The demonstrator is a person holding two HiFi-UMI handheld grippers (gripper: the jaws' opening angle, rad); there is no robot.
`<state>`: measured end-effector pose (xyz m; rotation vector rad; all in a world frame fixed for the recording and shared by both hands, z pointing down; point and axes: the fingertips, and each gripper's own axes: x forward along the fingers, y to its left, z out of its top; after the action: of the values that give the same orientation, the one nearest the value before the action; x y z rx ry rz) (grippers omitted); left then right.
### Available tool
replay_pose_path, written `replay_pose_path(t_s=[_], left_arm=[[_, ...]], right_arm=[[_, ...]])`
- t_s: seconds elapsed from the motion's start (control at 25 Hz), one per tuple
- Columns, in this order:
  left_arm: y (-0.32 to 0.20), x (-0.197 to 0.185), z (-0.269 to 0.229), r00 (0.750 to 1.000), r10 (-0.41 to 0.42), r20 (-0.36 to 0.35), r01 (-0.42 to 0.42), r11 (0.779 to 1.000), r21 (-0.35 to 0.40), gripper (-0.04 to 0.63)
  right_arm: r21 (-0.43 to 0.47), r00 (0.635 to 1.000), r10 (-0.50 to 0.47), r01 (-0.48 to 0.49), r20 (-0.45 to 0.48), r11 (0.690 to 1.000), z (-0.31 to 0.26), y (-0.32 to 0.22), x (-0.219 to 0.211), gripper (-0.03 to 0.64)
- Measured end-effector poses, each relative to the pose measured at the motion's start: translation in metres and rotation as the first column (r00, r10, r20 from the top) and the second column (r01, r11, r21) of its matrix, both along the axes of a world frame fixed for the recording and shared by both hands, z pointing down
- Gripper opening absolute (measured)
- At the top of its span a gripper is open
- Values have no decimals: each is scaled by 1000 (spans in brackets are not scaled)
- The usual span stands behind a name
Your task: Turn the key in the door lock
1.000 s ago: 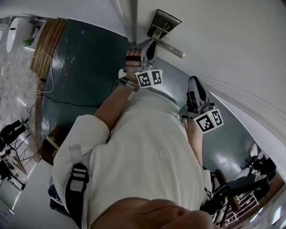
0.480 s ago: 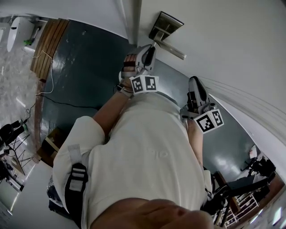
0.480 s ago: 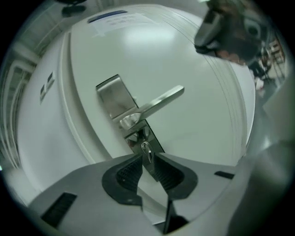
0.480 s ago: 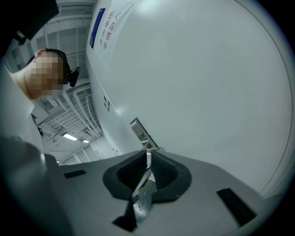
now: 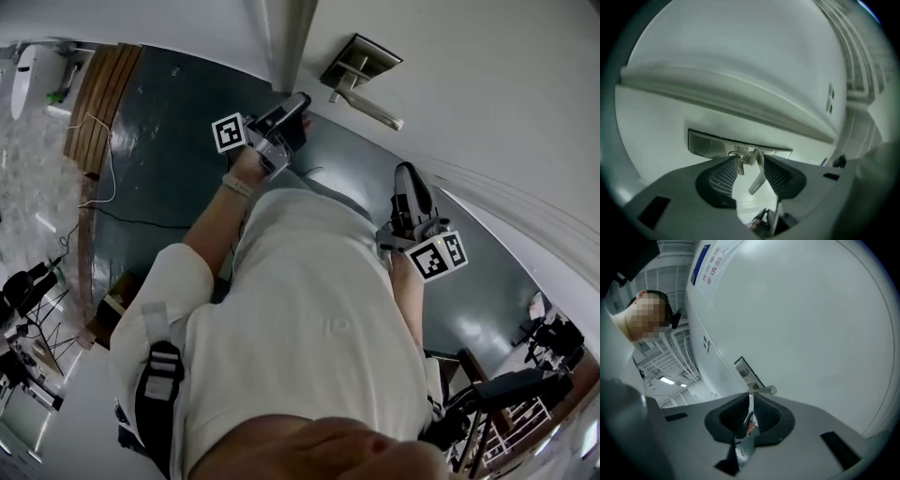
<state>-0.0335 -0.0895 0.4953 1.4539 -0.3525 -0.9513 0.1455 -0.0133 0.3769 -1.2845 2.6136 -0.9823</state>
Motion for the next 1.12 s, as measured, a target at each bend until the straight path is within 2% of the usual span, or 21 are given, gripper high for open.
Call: replay_pose_path(t_s=[0.04, 0.08, 0.16, 0.24, 0.36, 0.52, 0.72, 0.76, 0.84, 1.12], left_arm=[[-4, -1, 2, 996, 9, -85, -11, 1000, -13, 167], [-7, 2, 6, 991, 21, -130, -24, 999, -21, 170], [-10, 10, 17, 983, 52, -176, -59, 998, -34, 170], [-10, 19, 24, 960, 85, -267, -102, 994, -49, 174], [-15, 34, 26, 892, 130, -432, -164, 986, -43, 175], [-27, 48, 26, 803, 184, -566, -217, 976, 9, 173], [-33, 53, 16, 722, 250, -645, -254, 963, 88, 157], [-34, 53, 13, 712, 262, -652, -255, 961, 107, 132], [-35, 53, 11, 699, 264, -665, -243, 962, 127, 37], [-36, 53, 11, 643, 235, -729, -243, 965, 97, 31]], right_arm=[[-1, 1000, 12, -12, -5, 1000, 0, 1, -1, 46], [-2, 1000, 25, -25, -9, 1000, 0, 2, -1, 46], [-5, 999, 50, -50, -18, 999, 2, 4, -1, 47], [-7, 997, 73, -73, -27, 997, 3, 8, -1, 46], [-14, 993, 110, -111, -44, 994, 4, 10, 1, 46], [-26, 986, 152, -154, -63, 988, 7, 7, 5, 46], [-32, 977, 194, -197, -84, 980, 11, 6, 10, 48], [-33, 977, 197, -201, -85, 979, 12, 5, 10, 46], [-32, 976, 200, -204, -88, 979, 13, 3, 9, 46], [-35, 978, 190, -194, -90, 980, 12, -4, 2, 46]])
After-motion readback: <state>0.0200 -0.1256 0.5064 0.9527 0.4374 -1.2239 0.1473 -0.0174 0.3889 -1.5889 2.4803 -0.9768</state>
